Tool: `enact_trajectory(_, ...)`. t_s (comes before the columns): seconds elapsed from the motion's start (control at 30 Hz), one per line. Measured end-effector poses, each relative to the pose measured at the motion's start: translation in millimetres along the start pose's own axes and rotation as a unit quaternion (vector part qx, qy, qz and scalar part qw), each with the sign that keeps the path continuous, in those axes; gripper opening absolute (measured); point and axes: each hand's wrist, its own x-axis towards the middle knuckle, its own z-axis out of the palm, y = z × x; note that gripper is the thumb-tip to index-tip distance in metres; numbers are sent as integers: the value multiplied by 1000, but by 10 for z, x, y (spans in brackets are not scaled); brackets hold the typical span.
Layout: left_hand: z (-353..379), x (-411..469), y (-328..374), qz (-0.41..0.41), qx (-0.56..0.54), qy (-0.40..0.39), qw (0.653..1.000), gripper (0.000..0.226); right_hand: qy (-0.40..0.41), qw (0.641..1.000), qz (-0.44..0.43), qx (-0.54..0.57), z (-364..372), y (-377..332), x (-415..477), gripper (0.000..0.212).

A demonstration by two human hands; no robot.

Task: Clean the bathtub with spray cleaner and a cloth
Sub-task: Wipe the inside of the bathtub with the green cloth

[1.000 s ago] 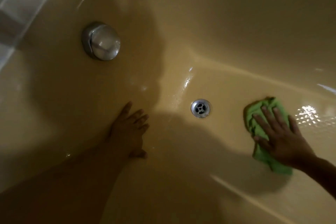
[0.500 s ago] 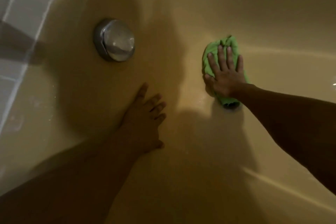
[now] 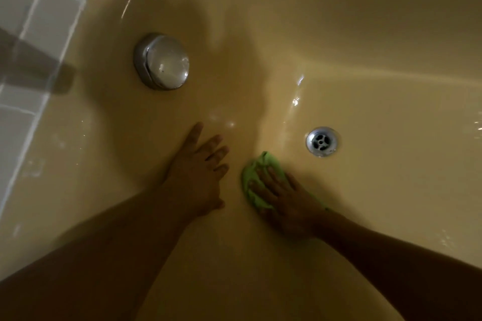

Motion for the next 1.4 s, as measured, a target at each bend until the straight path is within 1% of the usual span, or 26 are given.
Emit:
enact_trajectory(0.13,-12,-105,89,-19,-28,-20,999,84,-66,997,-5,42,-100,-229,-395,65)
enact_trajectory(0.23,-33,-198,202,-26,-61,-47,997,82,-108,990,6,86,-240,-269,-700,69)
enact_trajectory(0.27,-38,-229,251,-28,-72,-56,995,81,-116,988,12,99,-268,-266,-810,67)
enact_trajectory(0.33,-41,-284,362,-28,-94,-74,992,79,-125,984,35,125,-315,-250,-1040,57)
enact_trajectory(0.37,-44,-308,424,-29,-108,-82,990,78,-126,981,46,138,-342,-243,-1156,56)
enact_trajectory(0.53,-75,-402,720,-23,-172,-119,978,76,-94,976,85,176,-427,-172,-1728,56)
enact_trajectory(0.6,-110,-445,817,-13,-200,-148,968,78,-103,972,120,176,-430,-124,-2019,58)
enact_trajectory(0.7,-232,-507,911,18,-254,-196,947,80,-117,962,182,168,-571,-84,-2441,51)
enact_trajectory(0.73,-292,-532,926,33,-269,-216,938,80,-122,953,205,188,-650,-83,-2570,48)
enact_trajectory(0.8,-362,-542,936,64,-291,-254,920,81,-127,921,266,255,-788,-36,-2825,43)
enact_trajectory(0.87,-392,-548,944,85,-337,-283,894,82,-132,875,349,308,-924,0,-3075,44)
enact_trajectory(0.9,-405,-578,951,90,-370,-287,879,80,-124,854,383,329,-988,24,-3200,48)
enact_trajectory(0.93,-415,-626,977,91,-396,-281,869,77,-105,839,404,350,-1053,26,-3314,48)
enact_trajectory(1.03,-503,-819,1117,82,-444,-230,862,68,-26,790,443,423,-1350,-162,-3513,24)
enact_trajectory(1.13,-719,-1052,1269,72,-496,-185,845,64,65,735,465,490,-1700,-420,-3579,22)
enact_trajectory(1.17,-819,-1160,1290,68,-526,-152,834,61,84,727,462,501,-1816,-497,-3586,22)
enact_trajectory(1.2,-906,-1263,1301,62,-567,-112,814,57,100,721,457,510,-1950,-593,-3569,21)
enact_trajectory(1.23,-979,-1369,1307,54,-617,-72,782,55,112,720,451,515,-2060,-667,-3561,19)
enact_trajectory(1.3,-1090,-1596,1309,27,-713,10,701,51,135,722,432,523,-2323,-867,-3508,19)
enact_trajectory(1.37,-1182,-1833,1297,-6,-775,75,627,47,152,724,414,530,-2592,-1101,-3454,25)
enact_trajectory(1.4,-1229,-1966,1291,-20,-793,100,600,45,160,723,406,535,-2732,-1242,-3440,27)
